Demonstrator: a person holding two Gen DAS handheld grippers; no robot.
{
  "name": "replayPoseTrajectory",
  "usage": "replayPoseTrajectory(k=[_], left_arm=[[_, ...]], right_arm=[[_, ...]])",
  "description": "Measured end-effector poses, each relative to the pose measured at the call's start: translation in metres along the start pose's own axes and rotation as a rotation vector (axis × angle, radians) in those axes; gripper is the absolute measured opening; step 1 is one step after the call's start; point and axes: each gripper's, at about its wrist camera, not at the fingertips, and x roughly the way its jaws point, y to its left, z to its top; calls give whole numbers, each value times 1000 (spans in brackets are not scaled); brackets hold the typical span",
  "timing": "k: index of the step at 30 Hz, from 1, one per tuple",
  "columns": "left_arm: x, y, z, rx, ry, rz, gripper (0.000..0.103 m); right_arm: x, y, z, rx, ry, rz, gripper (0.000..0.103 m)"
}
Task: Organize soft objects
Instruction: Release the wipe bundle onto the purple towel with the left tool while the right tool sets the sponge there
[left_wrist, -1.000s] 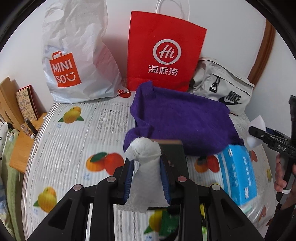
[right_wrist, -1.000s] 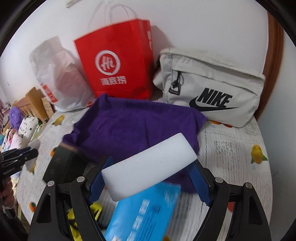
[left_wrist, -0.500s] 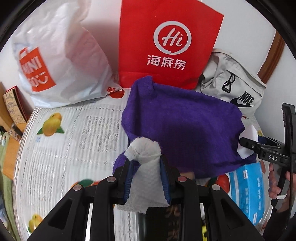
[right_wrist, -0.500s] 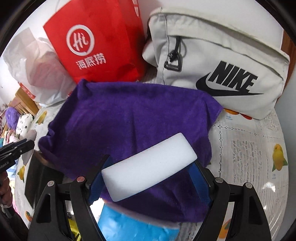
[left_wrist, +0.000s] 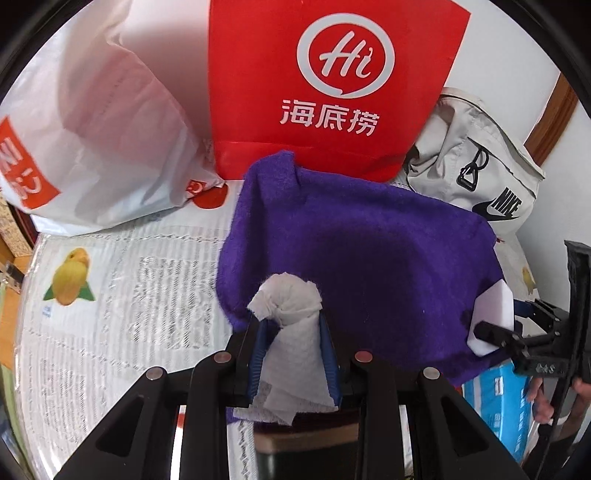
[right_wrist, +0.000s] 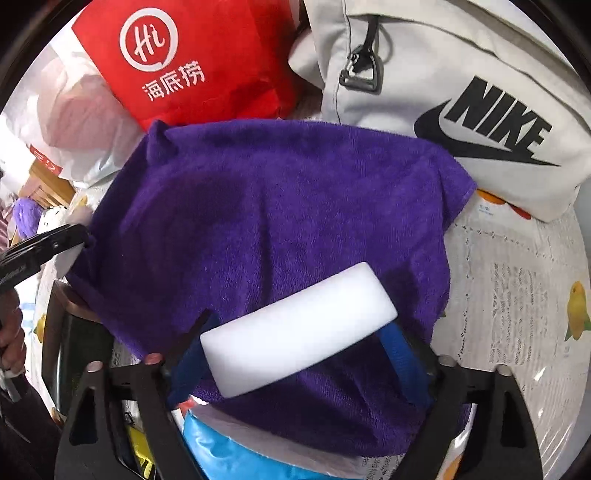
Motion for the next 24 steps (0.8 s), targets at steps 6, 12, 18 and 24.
replayPoseTrajectory(k=[6,12,18,24], left_arm=[[14,-5,15,13,4,0,27],[26,-10,36,29,4,-14,27],[38,-7,52,7,8,-23,34],[46,-8,60,5,1,-5,64]], right_arm=[[-11,-7,1,15,-34,-6,101],[-16,-3,0,-24,-45,-58,101],[-22,-8,0,-5,-62,7,101],[-24,-14,-1,19,-86,6,101]])
